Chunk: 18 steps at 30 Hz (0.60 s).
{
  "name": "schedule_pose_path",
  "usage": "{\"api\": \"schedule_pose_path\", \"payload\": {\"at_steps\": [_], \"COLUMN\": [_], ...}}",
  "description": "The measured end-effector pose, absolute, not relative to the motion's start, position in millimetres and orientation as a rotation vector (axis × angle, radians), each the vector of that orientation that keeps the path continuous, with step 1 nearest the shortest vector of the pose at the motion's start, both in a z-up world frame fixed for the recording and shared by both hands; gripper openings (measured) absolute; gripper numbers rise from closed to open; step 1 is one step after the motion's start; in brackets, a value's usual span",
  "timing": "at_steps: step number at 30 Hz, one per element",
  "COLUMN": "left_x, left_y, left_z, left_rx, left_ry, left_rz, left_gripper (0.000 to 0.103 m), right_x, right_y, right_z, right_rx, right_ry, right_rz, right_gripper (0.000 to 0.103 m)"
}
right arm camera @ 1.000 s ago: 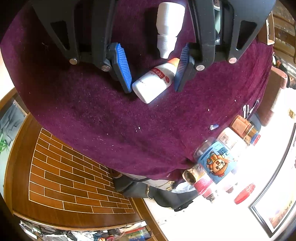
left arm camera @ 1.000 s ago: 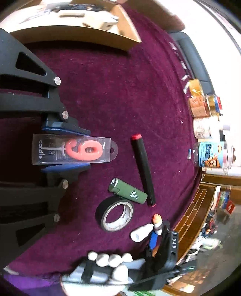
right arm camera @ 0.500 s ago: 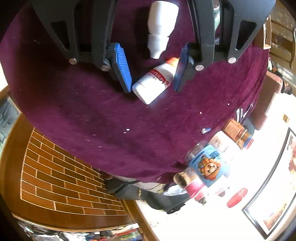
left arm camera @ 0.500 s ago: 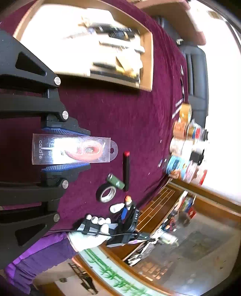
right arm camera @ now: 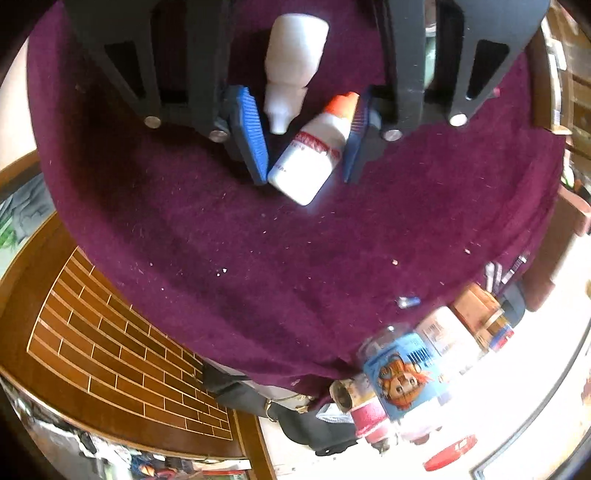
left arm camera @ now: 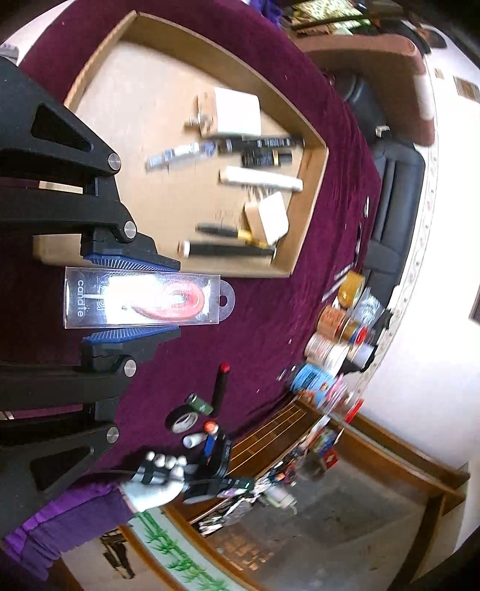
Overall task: Organize rigid objects
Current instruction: 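Lift and carry the candle box and glue bottle over the cardboard box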
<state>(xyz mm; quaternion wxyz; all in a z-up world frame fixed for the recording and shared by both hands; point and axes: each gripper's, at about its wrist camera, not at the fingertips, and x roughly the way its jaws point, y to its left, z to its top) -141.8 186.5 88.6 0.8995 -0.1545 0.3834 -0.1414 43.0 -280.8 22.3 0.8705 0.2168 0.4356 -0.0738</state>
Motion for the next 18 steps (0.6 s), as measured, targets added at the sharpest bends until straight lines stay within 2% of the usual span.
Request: {"api": "schedule_pose_path", "payload": {"at_steps": [3, 10, 18], "left_x": [-144, -150, -155], "left_y": [208, 251, 260], "left_z": [84, 69, 66], "left_rx": [-0.345, -0.425, -0.446], "left_ry": [0.791, 0.793, 0.784], "left_rz": [-0.253, -0.189, -0.196], "left_gripper": [0.023, 0.023, 0.023], "right_x": [32, 14, -3], "right_y": [-282, -261, -231], "right_z": [35, 62, 85], "right_rx": [0.523, 0.537, 0.512], "right_ry": [0.871, 0.821, 0.795], "right_rz": [-0.113, -0.011, 0.099], "right_gripper": [0.026, 0.025, 0.025]}}
